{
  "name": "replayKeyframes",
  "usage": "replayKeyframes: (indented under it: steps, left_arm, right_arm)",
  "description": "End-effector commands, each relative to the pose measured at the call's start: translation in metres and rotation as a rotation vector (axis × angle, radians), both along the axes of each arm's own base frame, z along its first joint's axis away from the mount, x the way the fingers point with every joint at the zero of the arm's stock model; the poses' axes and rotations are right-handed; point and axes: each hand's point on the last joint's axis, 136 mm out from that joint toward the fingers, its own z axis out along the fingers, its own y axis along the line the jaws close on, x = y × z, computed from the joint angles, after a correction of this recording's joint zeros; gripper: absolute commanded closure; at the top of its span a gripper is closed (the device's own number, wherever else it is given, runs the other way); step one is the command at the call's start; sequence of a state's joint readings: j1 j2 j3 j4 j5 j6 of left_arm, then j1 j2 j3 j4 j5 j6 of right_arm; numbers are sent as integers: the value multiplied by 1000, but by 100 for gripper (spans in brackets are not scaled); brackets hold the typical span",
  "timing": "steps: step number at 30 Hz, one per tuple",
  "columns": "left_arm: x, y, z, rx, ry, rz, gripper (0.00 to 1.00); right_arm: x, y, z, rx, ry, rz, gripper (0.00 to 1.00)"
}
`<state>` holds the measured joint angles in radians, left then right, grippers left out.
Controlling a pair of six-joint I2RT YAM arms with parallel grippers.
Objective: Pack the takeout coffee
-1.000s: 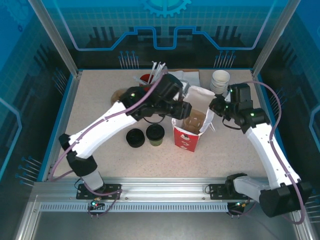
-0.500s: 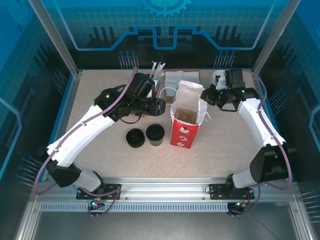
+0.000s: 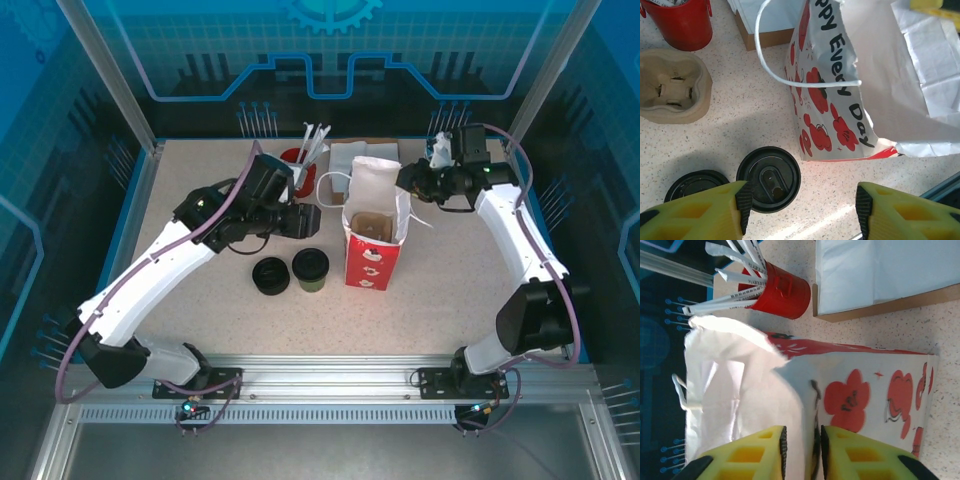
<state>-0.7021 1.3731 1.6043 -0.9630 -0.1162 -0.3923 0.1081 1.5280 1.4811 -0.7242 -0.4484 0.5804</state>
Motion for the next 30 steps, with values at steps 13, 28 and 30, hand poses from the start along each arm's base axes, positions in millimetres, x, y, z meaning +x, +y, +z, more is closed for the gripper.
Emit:
replayKeyframes:
  steps: [13, 28, 30]
  left_arm:
    - [-9, 21, -32, 32, -76, -4, 27]
    - [-16, 2, -109, 128, -81, -47, 9]
    - [-16, -2, -117, 131, -75, -51, 9]
  right_arm:
    - [-44, -42, 69, -269, -138, -21, 51]
    - [-116, -49, 84, -275, -234, -6, 47]
    - [-121, -48, 80, -266, -233, -4, 46]
